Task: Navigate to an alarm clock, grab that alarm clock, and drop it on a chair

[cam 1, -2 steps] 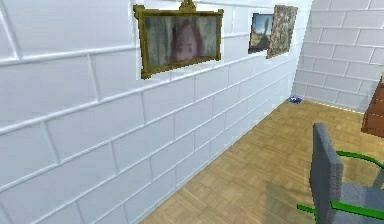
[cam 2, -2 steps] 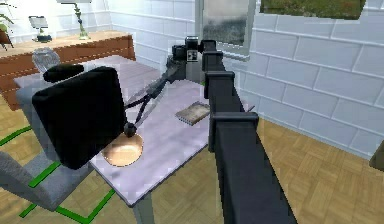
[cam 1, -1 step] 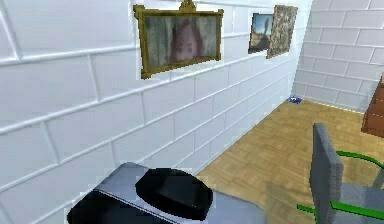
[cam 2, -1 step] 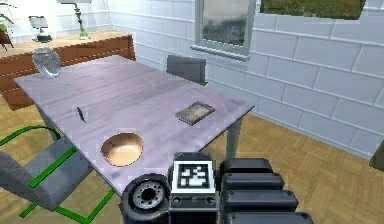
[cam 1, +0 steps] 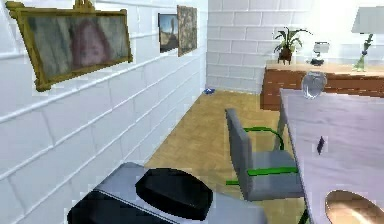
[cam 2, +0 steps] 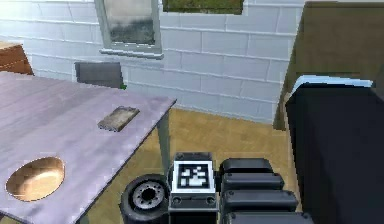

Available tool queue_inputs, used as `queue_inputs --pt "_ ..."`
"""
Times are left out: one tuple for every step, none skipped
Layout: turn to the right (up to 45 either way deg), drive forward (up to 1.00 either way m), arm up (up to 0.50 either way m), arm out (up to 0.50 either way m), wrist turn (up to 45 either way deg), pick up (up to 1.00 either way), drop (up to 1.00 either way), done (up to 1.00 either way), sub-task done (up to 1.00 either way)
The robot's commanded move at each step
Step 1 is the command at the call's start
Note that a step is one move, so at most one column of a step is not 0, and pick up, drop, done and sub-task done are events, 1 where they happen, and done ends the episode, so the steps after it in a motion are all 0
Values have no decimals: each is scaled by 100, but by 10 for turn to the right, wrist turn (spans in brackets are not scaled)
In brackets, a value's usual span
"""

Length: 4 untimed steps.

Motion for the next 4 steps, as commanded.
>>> queue_inputs --pt "0 85 0 0 0 0 0 0 0" --pt "450 0 0 0 0 0 0 0 0" --pt "330 0 0 0 0 0 0 0 0" --pt "-450 0 0 0 0 0 0 0 0"
